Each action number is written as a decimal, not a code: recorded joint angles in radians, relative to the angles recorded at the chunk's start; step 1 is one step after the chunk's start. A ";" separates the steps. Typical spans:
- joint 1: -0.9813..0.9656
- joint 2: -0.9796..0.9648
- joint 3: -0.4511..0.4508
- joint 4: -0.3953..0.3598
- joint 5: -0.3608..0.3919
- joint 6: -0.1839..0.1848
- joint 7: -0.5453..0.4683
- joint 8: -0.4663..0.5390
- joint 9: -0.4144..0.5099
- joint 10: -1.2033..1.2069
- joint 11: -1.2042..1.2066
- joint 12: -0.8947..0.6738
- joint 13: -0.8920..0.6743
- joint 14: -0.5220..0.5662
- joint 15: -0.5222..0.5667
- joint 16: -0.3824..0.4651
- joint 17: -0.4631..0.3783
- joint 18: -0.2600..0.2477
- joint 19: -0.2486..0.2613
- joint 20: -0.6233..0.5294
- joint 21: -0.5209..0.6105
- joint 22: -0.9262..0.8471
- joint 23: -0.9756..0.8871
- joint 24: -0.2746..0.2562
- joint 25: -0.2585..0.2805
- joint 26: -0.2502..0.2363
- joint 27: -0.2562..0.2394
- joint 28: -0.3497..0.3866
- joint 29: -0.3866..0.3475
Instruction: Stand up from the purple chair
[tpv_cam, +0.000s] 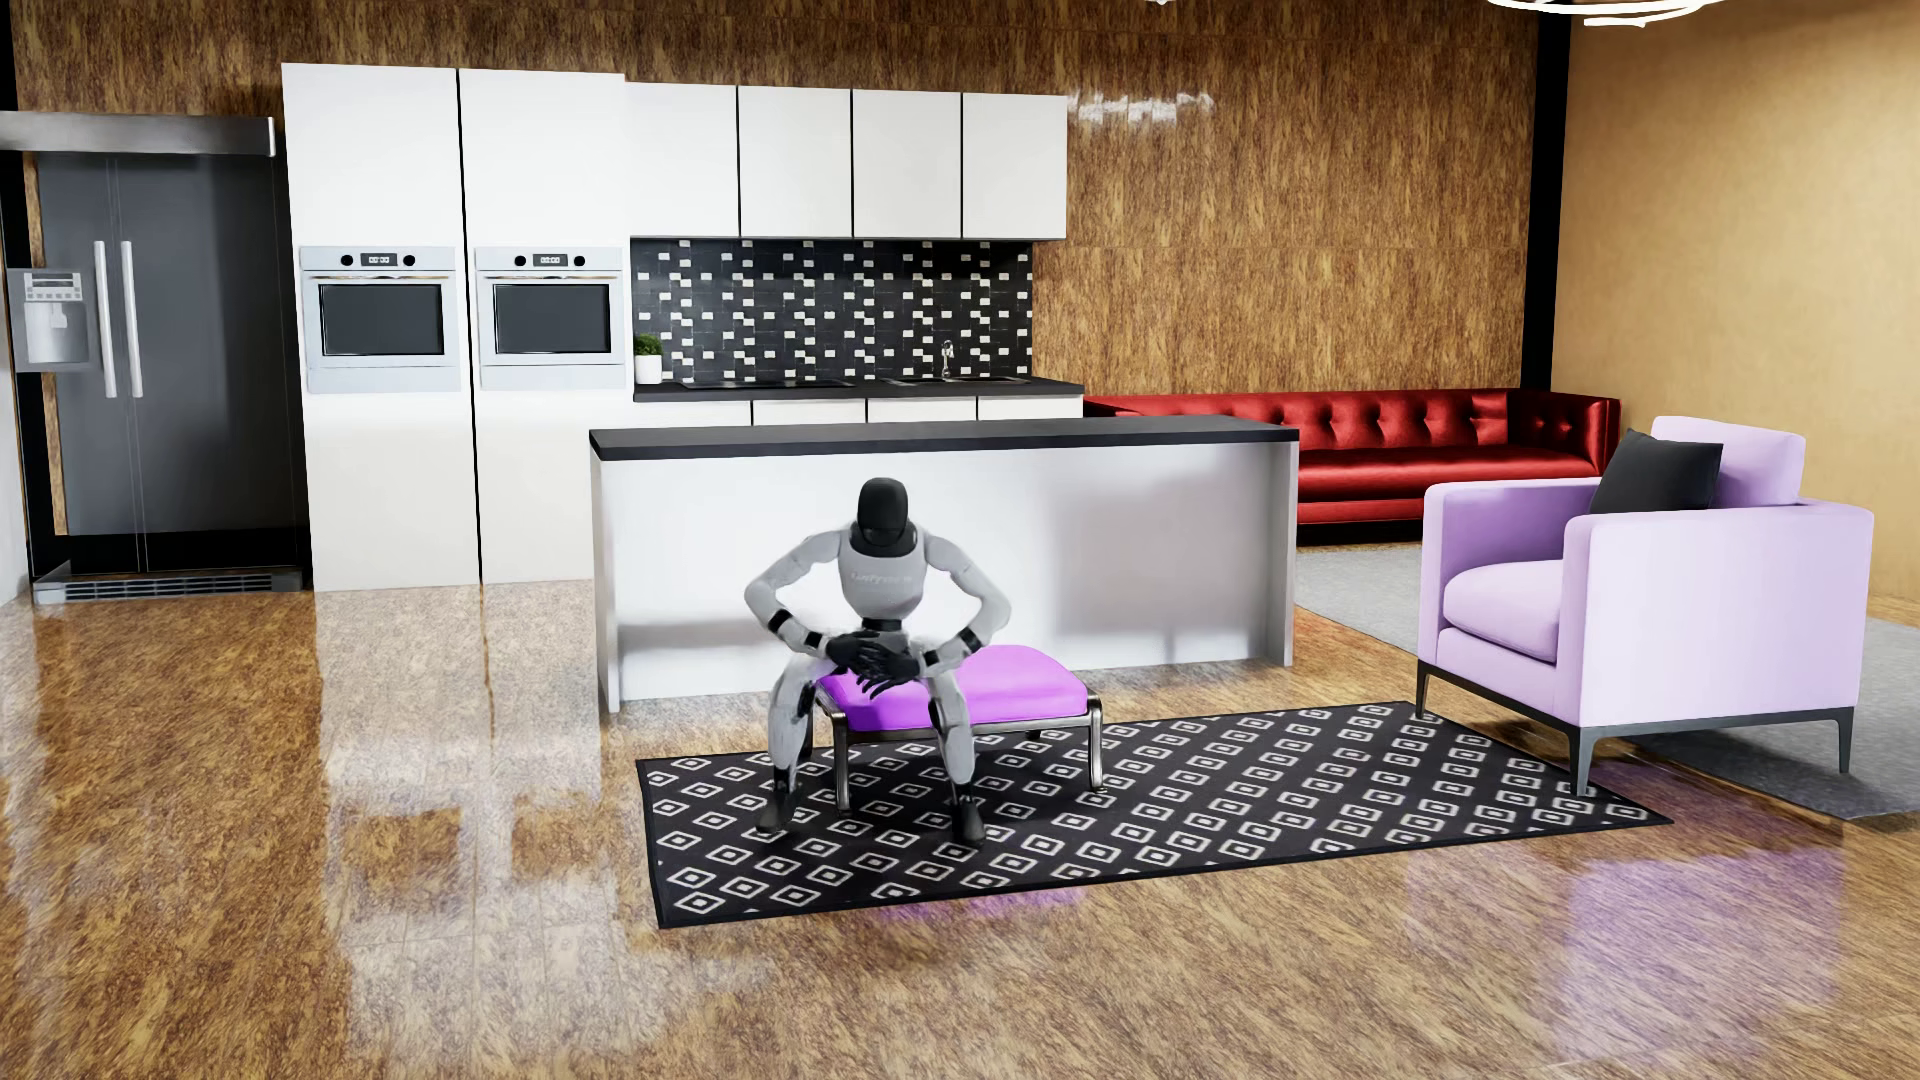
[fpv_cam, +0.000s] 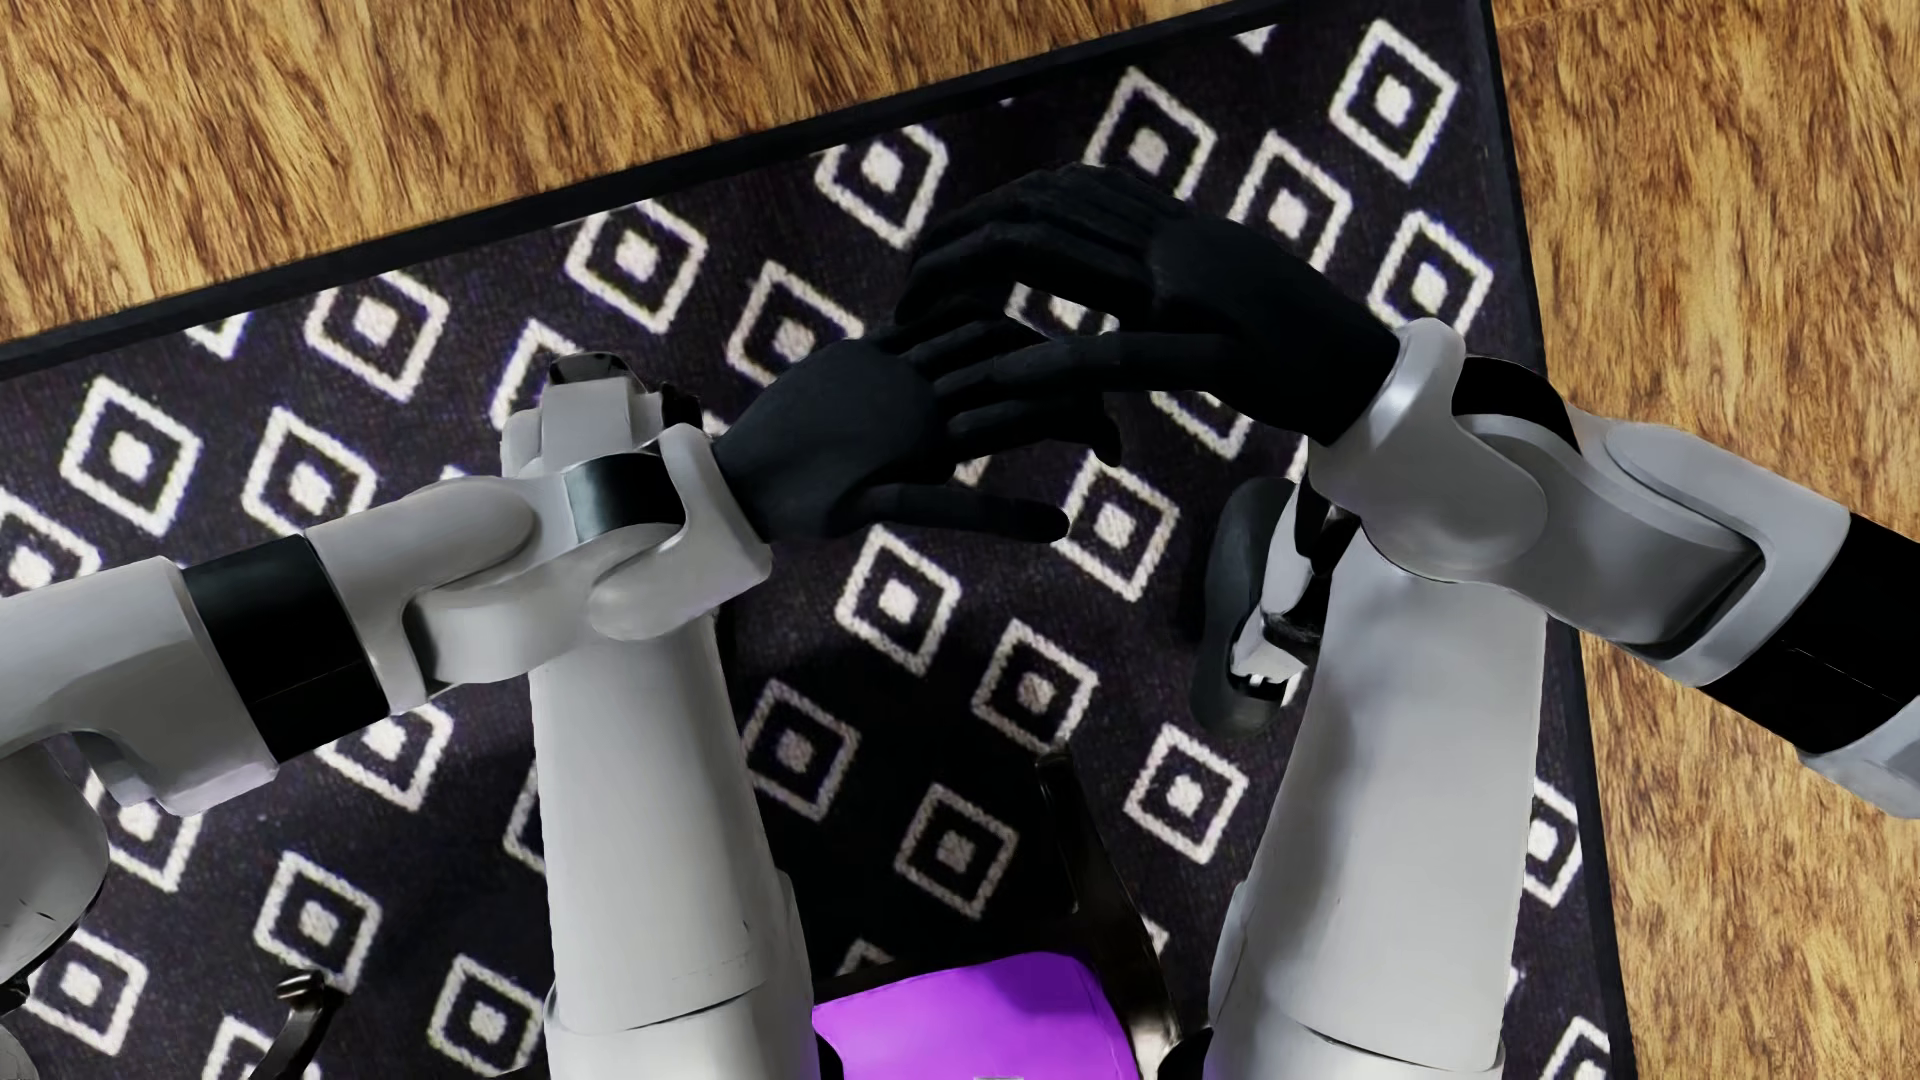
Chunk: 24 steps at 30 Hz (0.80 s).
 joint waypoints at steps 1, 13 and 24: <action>0.009 0.008 -0.001 -0.003 0.003 0.004 0.009 -0.005 0.004 -0.026 -0.023 0.003 -0.014 -0.008 -0.012 -0.005 0.006 0.004 -0.006 0.003 0.008 0.012 0.012 0.004 -0.005 -0.008 -0.006 0.008 -0.001; 0.828 0.848 -0.003 -0.004 0.112 -0.003 0.242 -0.174 -0.262 -1.221 -1.261 0.445 0.320 0.275 0.282 -0.701 0.723 0.086 -0.102 0.396 -0.196 1.054 1.077 0.226 -0.412 0.053 0.137 -0.599 0.502; 1.368 1.450 0.003 -0.066 0.226 -0.042 0.261 -0.121 -0.713 -1.553 -1.871 0.949 0.814 0.171 0.439 -0.641 0.771 0.143 -0.178 0.792 -0.523 0.966 1.140 -0.022 -0.208 0.128 0.234 -0.637 0.423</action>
